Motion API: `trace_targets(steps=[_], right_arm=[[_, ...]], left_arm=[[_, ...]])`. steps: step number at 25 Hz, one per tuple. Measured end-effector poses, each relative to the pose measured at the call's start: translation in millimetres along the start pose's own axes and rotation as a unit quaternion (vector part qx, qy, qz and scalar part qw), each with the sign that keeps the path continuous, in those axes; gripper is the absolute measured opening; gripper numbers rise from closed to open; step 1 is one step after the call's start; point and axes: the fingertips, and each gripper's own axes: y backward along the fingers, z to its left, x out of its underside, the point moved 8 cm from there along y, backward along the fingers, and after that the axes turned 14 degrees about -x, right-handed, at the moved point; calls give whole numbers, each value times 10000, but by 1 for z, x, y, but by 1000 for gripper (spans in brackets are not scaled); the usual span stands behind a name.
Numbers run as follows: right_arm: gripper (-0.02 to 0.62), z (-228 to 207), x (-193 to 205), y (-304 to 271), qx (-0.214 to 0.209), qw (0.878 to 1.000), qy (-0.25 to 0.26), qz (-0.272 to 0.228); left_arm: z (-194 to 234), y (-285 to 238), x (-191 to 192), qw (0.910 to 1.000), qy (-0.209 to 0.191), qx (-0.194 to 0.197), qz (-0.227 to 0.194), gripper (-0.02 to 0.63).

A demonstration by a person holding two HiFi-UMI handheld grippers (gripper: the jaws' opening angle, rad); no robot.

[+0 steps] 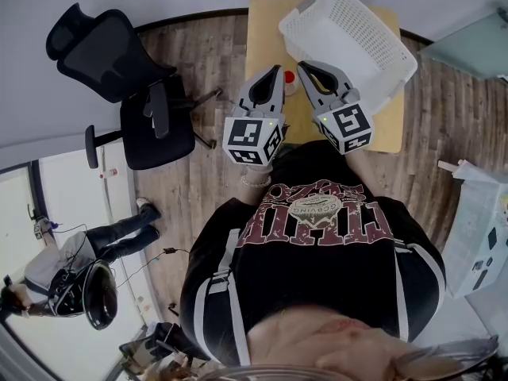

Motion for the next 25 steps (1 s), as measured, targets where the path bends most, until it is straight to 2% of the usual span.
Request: trace_targets(steps=[4,14,25], right_arm=[[18,1,-1,21,-16,10000,-6,-76],[17,2,-5,-4,86,9999,-29,-49],[17,3,-4,-9,186,9998,-99,-34]], left_arm=[[-21,7,2,10000,-59,17,-26,46],[3,1,-1,10000,-10,88,12,46],[9,1,-1,9998,65,164,23,46]])
